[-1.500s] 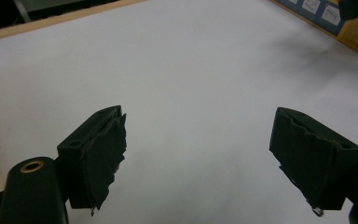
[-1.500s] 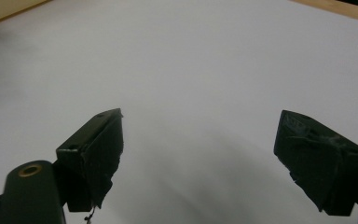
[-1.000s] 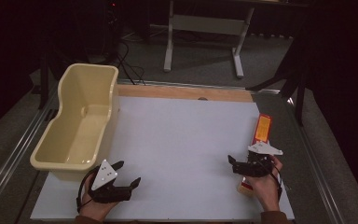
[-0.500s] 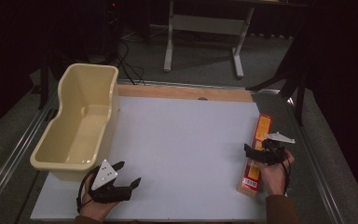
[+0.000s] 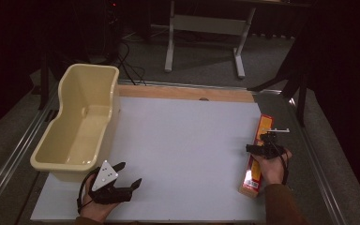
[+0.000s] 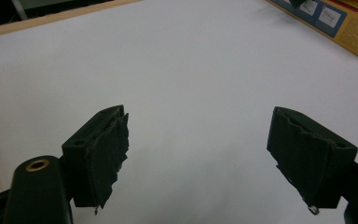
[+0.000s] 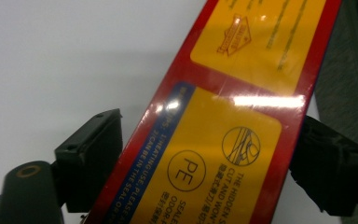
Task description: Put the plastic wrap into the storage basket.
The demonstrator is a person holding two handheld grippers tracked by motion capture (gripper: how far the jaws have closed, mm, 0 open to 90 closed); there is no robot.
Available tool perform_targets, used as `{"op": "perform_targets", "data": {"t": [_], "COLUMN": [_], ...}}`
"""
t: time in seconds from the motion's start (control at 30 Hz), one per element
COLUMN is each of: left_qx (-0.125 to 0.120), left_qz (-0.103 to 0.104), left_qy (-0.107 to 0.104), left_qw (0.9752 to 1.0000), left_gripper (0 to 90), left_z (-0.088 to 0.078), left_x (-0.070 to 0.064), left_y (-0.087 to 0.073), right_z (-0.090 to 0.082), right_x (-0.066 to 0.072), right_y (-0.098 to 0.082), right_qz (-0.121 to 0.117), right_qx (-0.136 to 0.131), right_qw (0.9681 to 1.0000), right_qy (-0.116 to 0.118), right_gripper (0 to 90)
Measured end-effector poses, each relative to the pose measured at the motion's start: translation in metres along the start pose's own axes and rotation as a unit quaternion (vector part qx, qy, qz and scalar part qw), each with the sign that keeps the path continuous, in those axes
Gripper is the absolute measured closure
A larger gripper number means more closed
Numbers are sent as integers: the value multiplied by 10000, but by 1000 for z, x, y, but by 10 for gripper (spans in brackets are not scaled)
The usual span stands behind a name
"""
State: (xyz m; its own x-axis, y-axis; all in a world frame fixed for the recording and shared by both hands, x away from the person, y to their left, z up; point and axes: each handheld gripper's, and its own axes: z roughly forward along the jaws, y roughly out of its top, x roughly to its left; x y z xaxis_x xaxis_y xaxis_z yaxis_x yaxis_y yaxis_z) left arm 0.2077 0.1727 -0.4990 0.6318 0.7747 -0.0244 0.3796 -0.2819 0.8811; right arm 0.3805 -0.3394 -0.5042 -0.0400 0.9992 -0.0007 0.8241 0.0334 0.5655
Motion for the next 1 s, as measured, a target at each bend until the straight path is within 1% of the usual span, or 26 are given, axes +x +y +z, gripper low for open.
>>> {"op": "perform_targets", "data": {"t": [0.03,0.13,0.2,0.23,0.27,0.3,0.37,0.4,0.43,0.47,0.5,0.53,0.63,0.7,0.8,0.87,0.9,0.97,1.0], "left_qx": [-3,0,3,4,2,3,6,6,6,5,8,14,10,4,6,7,2,1,0], "left_qz": [4,1,1,0,0,3,1,2,2,12,11,15,17,10,13,15,18,28,27], "left_qy": [0,5,3,2,4,3,8,7,7,12,11,11,12,9,16,17,15,14,14], "left_qw": [10000,10000,10000,10000,10000,10000,10000,10000,10000,10000,10000,10000,10000,10000,10000,10000,10000,10000,10000], "left_gripper": [201,203,203,203,203,204,204,204,205,205,206,205,205,205,206,206,205,205,205], "left_z": [0,0,0,0,0,0,0,0,0,0,0,0,1,0,0,0,0,-1,-1], "left_x": [0,0,0,0,0,0,0,0,0,0,0,0,0,0,0,0,0,0,0], "left_y": [0,0,0,0,0,0,0,0,0,0,0,0,0,0,0,0,0,0,0], "right_z": [-1,-2,-4,-5,-7,-9,-13,-15,-15,-17,-21,-22,-22,-21,-19,-16,-14,-8,-6], "right_x": [-2,-1,2,3,5,7,11,12,12,14,16,17,20,22,26,28,28,28,29], "right_y": [0,-1,-3,-4,-6,-9,-14,-15,-15,-16,-17,-17,-13,-9,0,7,10,16,18], "right_qz": [96,27,-240,-426,-637,-868,-1294,-1428,-1428,-1533,-1638,-1688,-1719,-1681,-1650,-1516,-1458,-1306,-1187], "right_qx": [-13,10,55,61,79,99,160,218,218,298,478,546,761,858,921,1028,1128,1403,1568], "right_qw": [9999,10000,9996,9987,9971,9948,9889,9866,9866,9846,9821,9809,9795,9799,9807,9819,9817,9802,9793], "right_qy": [61,84,170,274,400,518,708,764,764,792,795,794,725,650,507,488,483,504,472], "right_gripper": [163,180,187,190,195,199,214,226,226,242,275,282,284,286,293,299,302,328,338]}}
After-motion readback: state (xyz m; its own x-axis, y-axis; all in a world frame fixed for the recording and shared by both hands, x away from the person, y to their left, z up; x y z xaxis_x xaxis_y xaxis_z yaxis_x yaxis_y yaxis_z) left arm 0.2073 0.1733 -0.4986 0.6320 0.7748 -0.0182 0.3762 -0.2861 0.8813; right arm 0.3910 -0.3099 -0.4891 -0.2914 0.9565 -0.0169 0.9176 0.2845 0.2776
